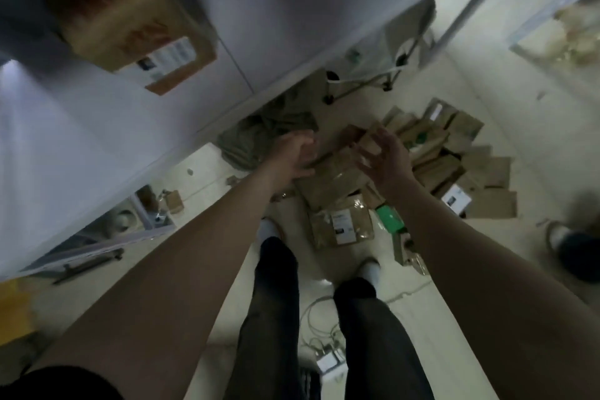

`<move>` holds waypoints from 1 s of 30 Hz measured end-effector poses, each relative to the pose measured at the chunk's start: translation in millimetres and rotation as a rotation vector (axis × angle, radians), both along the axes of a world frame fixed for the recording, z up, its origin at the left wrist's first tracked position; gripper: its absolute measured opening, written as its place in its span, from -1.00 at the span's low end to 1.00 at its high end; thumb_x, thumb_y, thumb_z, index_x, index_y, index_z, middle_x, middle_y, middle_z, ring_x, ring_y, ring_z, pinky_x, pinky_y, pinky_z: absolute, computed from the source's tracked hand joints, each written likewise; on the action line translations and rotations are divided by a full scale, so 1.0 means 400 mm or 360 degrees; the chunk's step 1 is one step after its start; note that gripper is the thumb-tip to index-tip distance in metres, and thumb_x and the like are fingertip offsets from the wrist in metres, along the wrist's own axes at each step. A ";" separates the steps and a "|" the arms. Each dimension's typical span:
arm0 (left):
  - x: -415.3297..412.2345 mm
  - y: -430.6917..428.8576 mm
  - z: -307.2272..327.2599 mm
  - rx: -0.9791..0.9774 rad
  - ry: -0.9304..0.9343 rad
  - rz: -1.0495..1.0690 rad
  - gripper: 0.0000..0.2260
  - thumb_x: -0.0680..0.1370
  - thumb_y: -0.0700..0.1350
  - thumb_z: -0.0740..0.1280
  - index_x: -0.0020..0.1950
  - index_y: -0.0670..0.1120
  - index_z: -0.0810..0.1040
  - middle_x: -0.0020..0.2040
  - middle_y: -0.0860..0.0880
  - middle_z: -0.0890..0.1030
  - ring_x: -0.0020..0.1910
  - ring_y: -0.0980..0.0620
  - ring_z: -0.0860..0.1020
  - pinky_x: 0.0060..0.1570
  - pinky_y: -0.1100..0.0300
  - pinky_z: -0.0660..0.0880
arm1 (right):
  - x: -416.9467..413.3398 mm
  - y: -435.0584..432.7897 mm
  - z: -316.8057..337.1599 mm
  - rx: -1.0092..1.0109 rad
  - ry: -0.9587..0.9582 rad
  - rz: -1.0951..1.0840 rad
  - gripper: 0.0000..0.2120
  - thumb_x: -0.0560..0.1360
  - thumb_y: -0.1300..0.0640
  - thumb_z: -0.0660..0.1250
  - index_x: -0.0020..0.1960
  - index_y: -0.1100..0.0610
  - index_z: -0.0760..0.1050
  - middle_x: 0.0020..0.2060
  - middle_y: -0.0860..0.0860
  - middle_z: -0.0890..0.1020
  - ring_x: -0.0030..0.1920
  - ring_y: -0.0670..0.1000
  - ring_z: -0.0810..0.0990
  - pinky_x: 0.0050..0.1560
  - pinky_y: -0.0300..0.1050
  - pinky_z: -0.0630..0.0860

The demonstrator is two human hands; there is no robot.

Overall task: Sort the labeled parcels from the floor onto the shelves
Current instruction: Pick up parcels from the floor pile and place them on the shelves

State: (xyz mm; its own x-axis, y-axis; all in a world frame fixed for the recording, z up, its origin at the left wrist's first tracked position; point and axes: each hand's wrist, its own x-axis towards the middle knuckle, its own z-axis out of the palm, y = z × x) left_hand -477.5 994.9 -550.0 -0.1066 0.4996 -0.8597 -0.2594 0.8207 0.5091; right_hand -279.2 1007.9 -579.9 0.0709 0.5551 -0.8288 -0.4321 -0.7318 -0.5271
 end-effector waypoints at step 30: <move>0.182 0.109 -0.808 -0.0268 0.0530 -0.0943 -0.55 0.60 0.37 0.10 0.31 0.19 0.55 0.38 -0.10 0.55 0.31 -0.17 0.54 0.26 -0.18 0.53 | 0.121 -0.158 -0.795 -0.0553 0.0252 -0.0503 -0.31 0.64 -0.43 -0.08 0.48 -0.01 0.45 0.42 0.03 0.51 0.38 0.22 0.50 0.43 0.31 0.38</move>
State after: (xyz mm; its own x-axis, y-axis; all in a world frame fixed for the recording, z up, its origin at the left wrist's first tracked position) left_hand -404.8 1038.6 -873.1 -0.1289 0.4177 -0.8994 0.4040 0.8504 0.3370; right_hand -230.8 944.6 -897.7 0.0496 0.2155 -0.9752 -0.7162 -0.6729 -0.1851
